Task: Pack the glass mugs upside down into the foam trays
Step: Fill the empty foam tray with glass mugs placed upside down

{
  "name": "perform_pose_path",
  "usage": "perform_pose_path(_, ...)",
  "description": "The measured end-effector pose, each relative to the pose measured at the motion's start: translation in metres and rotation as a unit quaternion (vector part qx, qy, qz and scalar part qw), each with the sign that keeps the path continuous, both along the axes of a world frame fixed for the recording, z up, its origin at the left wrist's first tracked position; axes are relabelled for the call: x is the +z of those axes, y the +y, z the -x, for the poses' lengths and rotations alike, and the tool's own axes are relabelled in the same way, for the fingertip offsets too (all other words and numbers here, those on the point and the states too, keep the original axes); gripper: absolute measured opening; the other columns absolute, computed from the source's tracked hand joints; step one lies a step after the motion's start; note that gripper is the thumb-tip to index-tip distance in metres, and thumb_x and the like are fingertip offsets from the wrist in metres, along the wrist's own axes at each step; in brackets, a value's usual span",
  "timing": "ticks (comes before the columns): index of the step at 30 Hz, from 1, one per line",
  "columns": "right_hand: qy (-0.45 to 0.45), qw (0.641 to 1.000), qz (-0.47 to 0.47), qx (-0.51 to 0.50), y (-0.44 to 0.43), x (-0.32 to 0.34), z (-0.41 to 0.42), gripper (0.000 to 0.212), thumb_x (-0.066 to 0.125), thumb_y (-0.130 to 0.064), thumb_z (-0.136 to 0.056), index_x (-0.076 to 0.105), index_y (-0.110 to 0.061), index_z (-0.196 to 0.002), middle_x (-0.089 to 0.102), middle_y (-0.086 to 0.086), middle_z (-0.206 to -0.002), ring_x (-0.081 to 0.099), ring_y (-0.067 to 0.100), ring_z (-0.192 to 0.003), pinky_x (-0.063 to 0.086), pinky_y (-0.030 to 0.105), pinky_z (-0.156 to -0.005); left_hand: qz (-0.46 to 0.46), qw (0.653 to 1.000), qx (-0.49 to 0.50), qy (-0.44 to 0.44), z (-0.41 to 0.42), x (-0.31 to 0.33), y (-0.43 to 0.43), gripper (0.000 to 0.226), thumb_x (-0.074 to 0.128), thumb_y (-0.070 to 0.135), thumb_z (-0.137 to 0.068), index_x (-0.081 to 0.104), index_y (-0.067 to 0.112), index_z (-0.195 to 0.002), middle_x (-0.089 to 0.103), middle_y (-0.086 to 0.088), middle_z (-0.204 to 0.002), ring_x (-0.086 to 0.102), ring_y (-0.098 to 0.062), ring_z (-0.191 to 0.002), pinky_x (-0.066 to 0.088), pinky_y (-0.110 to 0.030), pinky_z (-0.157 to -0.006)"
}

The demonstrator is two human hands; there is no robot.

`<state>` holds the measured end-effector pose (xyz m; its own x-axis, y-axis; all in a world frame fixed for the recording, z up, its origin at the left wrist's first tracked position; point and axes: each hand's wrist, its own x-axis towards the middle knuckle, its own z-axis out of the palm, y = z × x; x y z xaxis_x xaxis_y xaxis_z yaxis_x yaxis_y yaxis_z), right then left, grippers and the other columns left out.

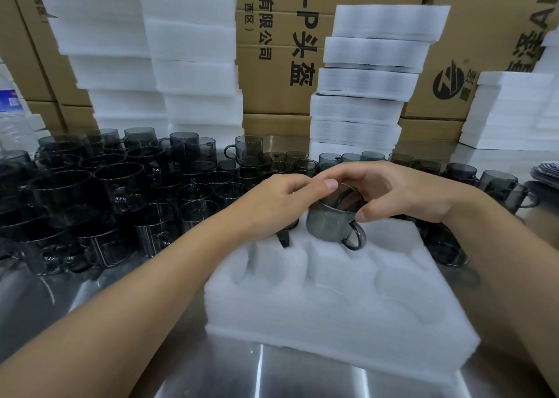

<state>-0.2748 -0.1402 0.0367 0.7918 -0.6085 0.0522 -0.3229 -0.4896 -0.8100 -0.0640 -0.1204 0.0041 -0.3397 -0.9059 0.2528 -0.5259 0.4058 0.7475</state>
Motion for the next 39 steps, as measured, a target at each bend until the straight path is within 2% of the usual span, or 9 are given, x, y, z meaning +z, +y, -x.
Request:
perform_pose_path(5, 0.032, 0.999, 0.000, -0.027, 0.002, 0.002, 0.001, 0.055, 0.059, -0.001, -0.074, 0.062, -0.028, -0.122, 0.064, 0.002, -0.121, 0.059, 0.016, -0.109, 0.049, 0.028, -0.087, -0.011, 1.000, 0.010, -0.001, 0.000, 0.000, 0.000, 0.044, 0.044, 0.070, -0.073, 0.069, 0.040, -0.093, 0.071, 0.014, -0.099, 0.063, -0.001, -0.096, 0.045, -0.023, -0.090)
perform_pose_path(11, 0.136, 0.987, 0.068, -0.052, 0.006, 0.001, -0.010, 0.062, 0.066, -0.038, -0.063, 0.055, -0.052, -0.122, 0.052, 0.023, -0.127, 0.050, 0.041, -0.114, 0.041, 0.059, -0.095, -0.028, 0.999, -0.022, -0.018, -0.001, -0.001, 0.000, 0.027, 0.069, 0.049, -0.075, 0.068, 0.035, -0.097, 0.073, 0.016, -0.094, 0.068, -0.006, -0.093, 0.057, -0.037, -0.083)
perform_pose_path(15, 0.137, 0.988, 0.049, -0.050, 0.006, 0.003, -0.005, 0.057, 0.072, -0.044, -0.070, 0.055, -0.048, -0.125, 0.061, -0.006, -0.126, 0.056, 0.015, -0.118, 0.046, 0.037, -0.101, -0.028, 0.998, -0.043, -0.037, -0.003, 0.001, -0.001, 0.030, 0.072, 0.047, -0.079, 0.068, 0.031, -0.103, 0.073, 0.012, -0.099, 0.067, -0.007, -0.098, 0.053, -0.040, -0.093)
perform_pose_path(19, 0.089, 0.984, 0.074, -0.139, 0.001, -0.001, -0.005, 0.041, 0.057, -0.066, -0.077, 0.067, -0.040, -0.107, 0.068, -0.022, -0.102, 0.061, -0.004, -0.094, 0.050, 0.023, -0.085, -0.056, 0.995, -0.065, -0.053, -0.007, 0.003, 0.001, 0.044, 0.067, 0.058, -0.071, 0.059, 0.044, -0.112, 0.070, 0.023, -0.104, 0.061, 0.011, -0.099, 0.048, -0.013, -0.089)
perform_pose_path(22, 0.102, 0.974, 0.076, -0.189, -0.005, -0.005, -0.003, 0.031, 0.058, -0.058, -0.079, 0.070, -0.033, -0.094, 0.065, -0.021, -0.077, 0.058, -0.004, -0.074, 0.048, 0.024, -0.074, -0.076, 0.993, -0.058, -0.065, -0.009, 0.005, 0.000, 0.072, 0.061, 0.064, -0.064, 0.052, 0.037, -0.131, 0.065, 0.018, -0.118, 0.056, 0.008, -0.112, 0.042, -0.017, -0.100)
perform_pose_path(24, 0.117, 0.974, 0.070, -0.182, -0.007, -0.006, -0.001, 0.023, 0.061, -0.052, -0.080, 0.071, -0.033, -0.090, 0.067, -0.019, -0.079, 0.058, -0.003, -0.071, 0.047, 0.021, -0.069, -0.114, 0.990, -0.066, -0.055, -0.012, 0.007, -0.003, 0.065, 0.065, 0.050, -0.078, 0.048, 0.031, -0.138, 0.061, 0.014, -0.127, 0.053, 0.002, -0.119, 0.038, -0.024, -0.106)
perform_pose_path(28, 0.162, 0.972, 0.067, -0.158, -0.007, -0.006, 0.001, 0.024, 0.065, -0.055, -0.076, 0.070, -0.039, -0.093, 0.070, -0.020, -0.094, 0.063, -0.002, -0.089, 0.046, 0.020, -0.084, -0.153, 0.981, -0.098, -0.068, -0.017, 0.008, -0.006, 0.061, 0.068, 0.018, -0.086, 0.043, 0.027, -0.140, 0.057, 0.016, -0.131, 0.053, 0.005, -0.117, 0.042, -0.016, -0.098)
perform_pose_path(33, 0.162, 0.973, 0.059, -0.152, -0.007, -0.005, 0.001, 0.038, 0.063, -0.065, -0.064, 0.069, -0.044, -0.095, 0.069, -0.019, -0.099, 0.062, -0.004, -0.095, 0.044, 0.022, -0.092, -0.155, 0.982, -0.101, -0.047, -0.016, 0.006, -0.010, 0.057, 0.068, 0.026, -0.086, 0.046, 0.027, -0.138, 0.057, 0.017, -0.131, 0.051, 0.006, -0.119, 0.037, -0.019, -0.105)
perform_pose_path(39, 0.158, 0.977, 0.026, -0.143, -0.009, -0.006, 0.002, 0.026, 0.078, -0.039, -0.073, 0.069, -0.037, -0.097, 0.072, -0.011, -0.093, 0.065, 0.001, -0.085, 0.043, 0.023, -0.085, -0.109, 0.987, -0.091, -0.081, -0.013, 0.001, -0.011, 0.059, 0.073, 0.025, -0.083, 0.047, 0.032, -0.135, 0.057, 0.025, -0.123, 0.048, 0.021, -0.109, 0.040, 0.001, -0.084)
